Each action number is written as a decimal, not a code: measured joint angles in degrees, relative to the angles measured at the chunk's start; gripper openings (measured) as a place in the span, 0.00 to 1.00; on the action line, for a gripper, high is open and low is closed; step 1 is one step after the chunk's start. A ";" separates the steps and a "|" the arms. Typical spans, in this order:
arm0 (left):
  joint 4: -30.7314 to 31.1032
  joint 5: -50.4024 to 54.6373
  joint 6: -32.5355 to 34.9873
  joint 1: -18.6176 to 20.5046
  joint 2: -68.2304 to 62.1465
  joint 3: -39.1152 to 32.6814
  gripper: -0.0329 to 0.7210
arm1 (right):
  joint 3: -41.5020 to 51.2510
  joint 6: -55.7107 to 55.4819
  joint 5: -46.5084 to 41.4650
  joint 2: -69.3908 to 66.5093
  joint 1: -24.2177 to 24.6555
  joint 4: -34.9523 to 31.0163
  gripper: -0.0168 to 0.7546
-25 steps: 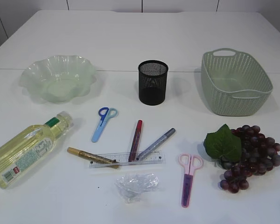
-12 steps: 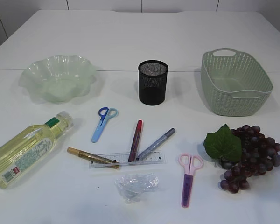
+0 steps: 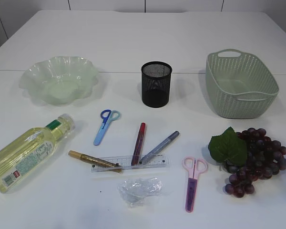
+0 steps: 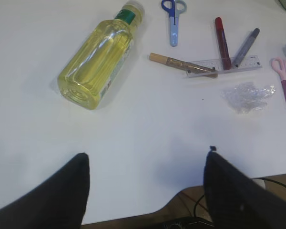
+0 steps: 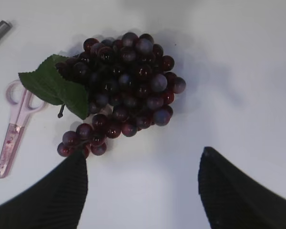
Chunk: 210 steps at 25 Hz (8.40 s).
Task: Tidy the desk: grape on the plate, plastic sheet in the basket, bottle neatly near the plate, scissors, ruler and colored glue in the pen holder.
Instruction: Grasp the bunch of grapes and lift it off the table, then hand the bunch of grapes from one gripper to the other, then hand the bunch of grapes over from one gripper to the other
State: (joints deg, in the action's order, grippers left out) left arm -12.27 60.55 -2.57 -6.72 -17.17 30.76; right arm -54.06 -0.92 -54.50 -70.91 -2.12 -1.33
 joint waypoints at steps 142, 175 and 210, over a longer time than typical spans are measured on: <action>-18.86 -0.55 27.99 0.00 -12.25 0.00 0.69 | -7.99 23.67 -9.44 -1.73 -1.75 -25.41 0.27; -43.17 -12.31 66.57 -19.80 -65.86 32.77 0.87 | -7.99 36.73 -15.66 -0.67 -1.75 -47.72 0.26; -49.81 -22.65 67.58 -33.33 -81.32 44.58 0.86 | -7.99 36.82 -15.66 -0.67 -1.75 -49.03 0.26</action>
State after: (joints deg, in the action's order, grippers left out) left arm -62.07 37.90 65.01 -40.04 -98.49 75.34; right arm -62.05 35.90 -70.16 -71.58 -3.87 -50.36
